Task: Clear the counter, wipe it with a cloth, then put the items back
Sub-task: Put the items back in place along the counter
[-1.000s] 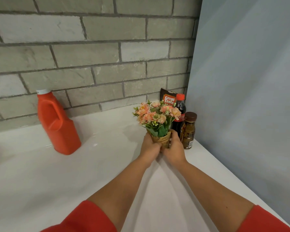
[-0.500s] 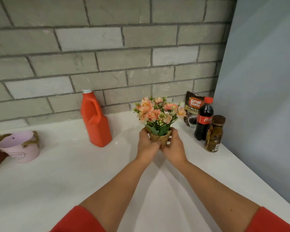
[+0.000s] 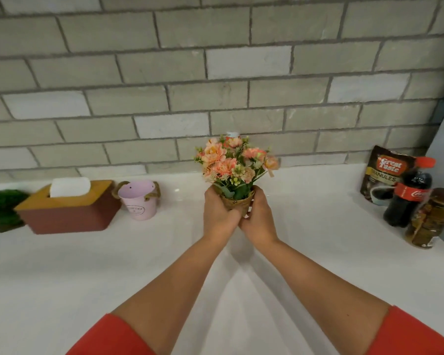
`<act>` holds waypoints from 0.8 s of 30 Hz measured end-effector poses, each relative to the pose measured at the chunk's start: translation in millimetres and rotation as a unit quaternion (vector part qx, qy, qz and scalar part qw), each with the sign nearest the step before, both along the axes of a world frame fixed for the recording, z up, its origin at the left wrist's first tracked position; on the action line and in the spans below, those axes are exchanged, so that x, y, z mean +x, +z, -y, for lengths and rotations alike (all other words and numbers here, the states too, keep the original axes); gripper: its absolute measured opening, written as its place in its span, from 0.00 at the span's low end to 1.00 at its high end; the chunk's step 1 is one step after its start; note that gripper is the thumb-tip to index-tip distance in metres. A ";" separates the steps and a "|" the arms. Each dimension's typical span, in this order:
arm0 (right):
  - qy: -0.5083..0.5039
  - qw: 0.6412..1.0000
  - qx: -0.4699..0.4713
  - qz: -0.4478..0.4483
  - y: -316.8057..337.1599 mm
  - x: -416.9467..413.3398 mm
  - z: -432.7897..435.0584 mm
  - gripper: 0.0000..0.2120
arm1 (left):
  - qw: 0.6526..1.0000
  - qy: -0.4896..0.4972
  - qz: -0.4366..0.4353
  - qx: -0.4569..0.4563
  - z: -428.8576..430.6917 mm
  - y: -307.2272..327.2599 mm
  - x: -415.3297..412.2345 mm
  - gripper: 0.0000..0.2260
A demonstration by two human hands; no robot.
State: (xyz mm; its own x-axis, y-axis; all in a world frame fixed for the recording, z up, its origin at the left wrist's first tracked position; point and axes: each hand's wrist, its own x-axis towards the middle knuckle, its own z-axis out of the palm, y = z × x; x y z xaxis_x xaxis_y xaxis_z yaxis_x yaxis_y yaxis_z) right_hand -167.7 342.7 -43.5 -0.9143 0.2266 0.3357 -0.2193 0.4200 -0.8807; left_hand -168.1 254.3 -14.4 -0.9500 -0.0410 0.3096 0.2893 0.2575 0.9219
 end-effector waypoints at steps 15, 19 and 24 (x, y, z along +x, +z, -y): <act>0.047 0.991 0.115 -0.052 45.5 -88.8 174.9 0.29 | 0.997 0.054 -0.038 0.027 185.5 26.4 -70.2 0.25; 0.058 0.991 0.117 -0.036 43.6 -111.4 202.3 0.28 | 0.999 0.027 -0.017 0.026 216.3 26.4 -84.7 0.24; 0.049 0.995 0.087 -0.001 29.0 -130.8 223.5 0.27 | 0.999 -0.006 0.019 0.044 237.1 19.4 -96.8 0.17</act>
State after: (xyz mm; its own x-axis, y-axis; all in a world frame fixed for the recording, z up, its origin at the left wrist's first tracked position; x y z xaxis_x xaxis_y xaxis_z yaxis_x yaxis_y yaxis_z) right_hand -298.5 119.2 -14.5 -0.9285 0.0738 0.3638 -0.2687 0.5425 -0.7959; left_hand -264.9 17.2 5.0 -0.9615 -0.0559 0.2692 0.2563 0.1721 0.9512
